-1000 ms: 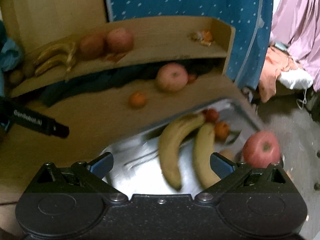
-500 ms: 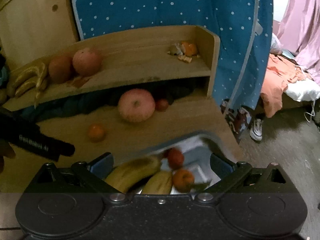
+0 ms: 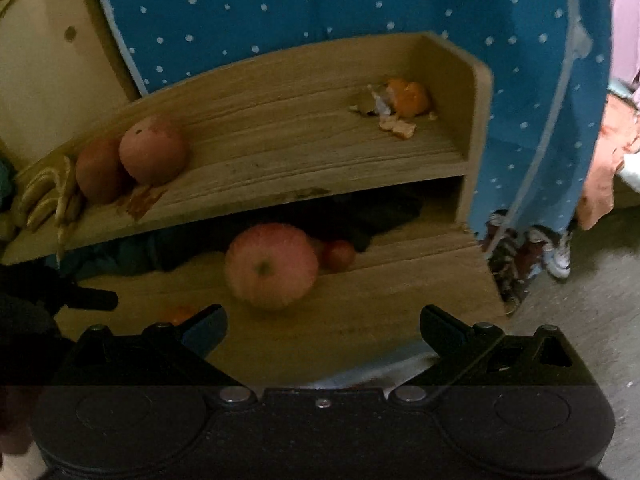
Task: Organize fruits
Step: 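Grasp a big red apple with right tool while left tool grasps a mandarin orange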
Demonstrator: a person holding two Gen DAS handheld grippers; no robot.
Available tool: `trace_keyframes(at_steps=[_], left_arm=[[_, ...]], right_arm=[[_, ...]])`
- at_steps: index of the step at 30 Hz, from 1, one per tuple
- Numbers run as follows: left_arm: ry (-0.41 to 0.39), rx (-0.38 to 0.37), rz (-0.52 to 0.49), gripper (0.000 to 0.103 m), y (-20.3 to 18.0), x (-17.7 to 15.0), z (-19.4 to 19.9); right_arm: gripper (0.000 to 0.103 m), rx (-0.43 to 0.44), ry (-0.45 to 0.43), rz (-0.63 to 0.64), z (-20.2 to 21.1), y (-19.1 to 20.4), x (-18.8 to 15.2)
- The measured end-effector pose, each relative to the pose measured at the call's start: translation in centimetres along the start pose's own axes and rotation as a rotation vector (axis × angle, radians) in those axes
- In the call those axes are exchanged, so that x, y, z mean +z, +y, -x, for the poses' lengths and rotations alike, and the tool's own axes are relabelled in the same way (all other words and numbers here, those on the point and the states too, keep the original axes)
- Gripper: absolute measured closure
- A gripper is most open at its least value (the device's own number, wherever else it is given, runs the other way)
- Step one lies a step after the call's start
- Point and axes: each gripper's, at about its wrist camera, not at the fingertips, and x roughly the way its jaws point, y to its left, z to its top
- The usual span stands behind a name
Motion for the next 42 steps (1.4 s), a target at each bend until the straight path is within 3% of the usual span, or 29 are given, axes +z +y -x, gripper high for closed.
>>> trace_keyframes(at_steps=[6, 10, 22, 27, 30, 42], left_arm=[[-0.004, -0.006, 0.002, 0.001, -0.3, 0.3, -0.6], [-0.013, -0.016, -0.003, 0.009, -0.6, 0.2, -0.5], [-0.022, -0.045, 0.02, 0.04, -0.5, 0.3, -0.9], [-0.034, -0.06, 0.019, 0.052, -0.6, 0.3, -1.2], [-0.037, -0.067, 0.02, 0.067, -0.8, 0.4, -1.2], [-0.044, -0.078, 0.046, 0.068, -0.8, -0.5, -0.3]], right_arm=[[0.005, 0.054, 0.045, -0.037, -2.8, 0.3, 1.6], [0.013, 0.094, 0.072, -0.059, -4.2, 0.7, 2.3], [0.029, 0.128, 0.094, -0.097, -6.4, 1.5, 2.9], [0.031, 0.129, 0.094, -0.106, -6.9, 1.6, 2.7], [0.032, 0.129, 0.091, -0.107, -6.8, 1.5, 2.6], [0.032, 0.141, 0.067, -0.144, -5.4, 0.8, 1.2]])
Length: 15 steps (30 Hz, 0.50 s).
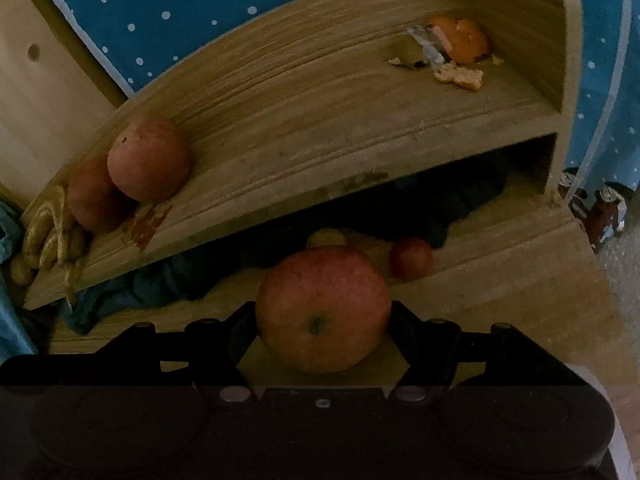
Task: Organize fruits
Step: 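Grasp a big red apple with right tool while left tool grasps a mandarin orange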
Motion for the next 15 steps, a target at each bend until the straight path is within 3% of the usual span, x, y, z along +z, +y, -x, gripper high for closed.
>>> trace_keyframes(at_steps=[15], left_arm=[[-0.041, -0.011, 0.014, 0.068, 1.7, -2.8, 3.6]], right_arm=[[0.032, 0.024, -0.096, -0.053, 3.9, 0.5, -3.5]])
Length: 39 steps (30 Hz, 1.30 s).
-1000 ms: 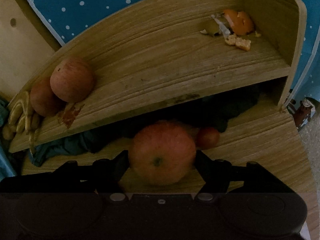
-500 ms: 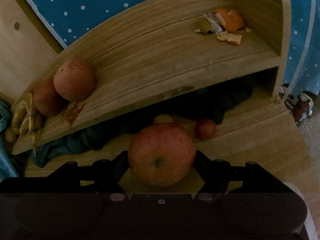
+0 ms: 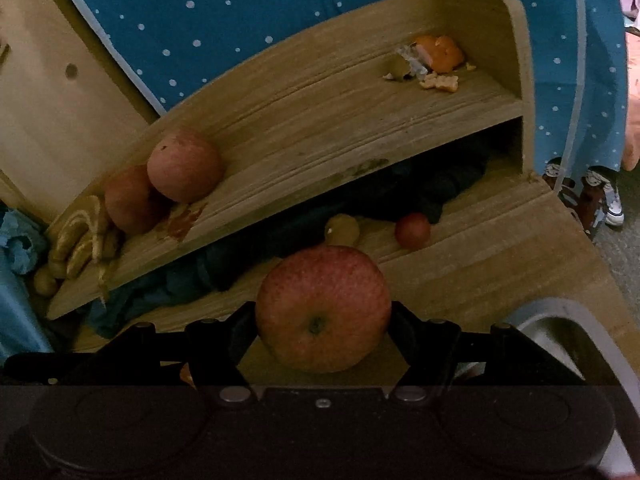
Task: Organize fruits
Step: 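Grasp a big red apple with right tool while left tool grasps a mandarin orange, then carry the apple and mandarin orange over the metal tray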
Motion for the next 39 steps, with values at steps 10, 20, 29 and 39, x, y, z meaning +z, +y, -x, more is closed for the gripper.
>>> trace_keyframes(at_steps=[10, 20, 29, 39], left_arm=[[-0.049, -0.048, -0.044, 0.068, 0.6, -1.5, 4.0], [-0.091, -0.178, -0.185, 0.068, -1.7, -2.9, 6.6], [-0.083, -0.294, -0.334, 0.068, -4.9, -5.4, 7.4], [-0.047, -0.36, -0.466, 0.068, -6.7, -8.8, 7.4]], right_arm=[[0.032, -0.041, -0.086, -0.042, 5.9, 1.9, -2.3], [0.032, -0.201, -0.216, -0.119, 12.9, 2.7, -7.1], [0.032, -0.327, -0.264, -0.253, 17.3, 3.1, -13.8], [0.032, -0.412, -0.293, -0.367, 19.2, 4.3, -19.7]])
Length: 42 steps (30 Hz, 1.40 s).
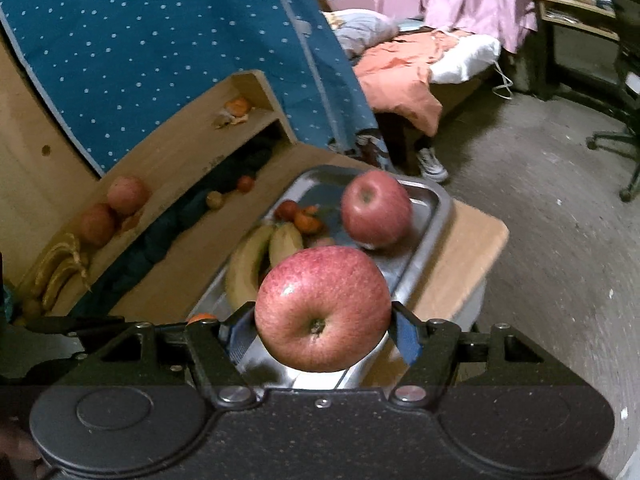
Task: Organize fruits
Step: 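Carry the apple and mandarin orange over the metal tray, then lower the red apple and mandarin onto the tray and open both tools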
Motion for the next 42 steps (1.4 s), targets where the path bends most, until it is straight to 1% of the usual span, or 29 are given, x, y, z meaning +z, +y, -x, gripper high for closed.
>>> trace_keyframes(at_steps=[4, 9, 21, 32, 38, 42], left_arm=[[0.028, -0.007, -0.021, 0.068, -0.2, -1.3, -0.5], [0.046, -0.001, -0.021, 0.068, 0.2, -2.3, -0.5], [0.06, 0.031, 0.015, 0.068, 2.5, -2.8, -0.6], [0.073, 0.037, 0.021, 0.068, 3.5, -2.7, -1.3], [0.084, 0.046, 0.045, 0.068, 3.9, -2.9, -1.6], [0.084, 0.05, 0.051, 0.068, 3.9, -2.8, -1.8]], right_arm=[[0.032, -0.011, 0.006, -0.024, 0.3, -0.2, -1.6], [0.032, -0.009, 0.022, -0.038, -0.2, 0.3, -2.9], [0.032, 0.009, 0.059, -0.015, -2.1, 2.3, -3.4], [0.032, -0.004, 0.101, -0.002, -3.7, 2.6, -3.6], [0.032, -0.006, 0.12, 0.006, -4.2, 2.7, -3.8], [0.032, -0.006, 0.118, 0.012, -4.2, 2.8, -3.8]])
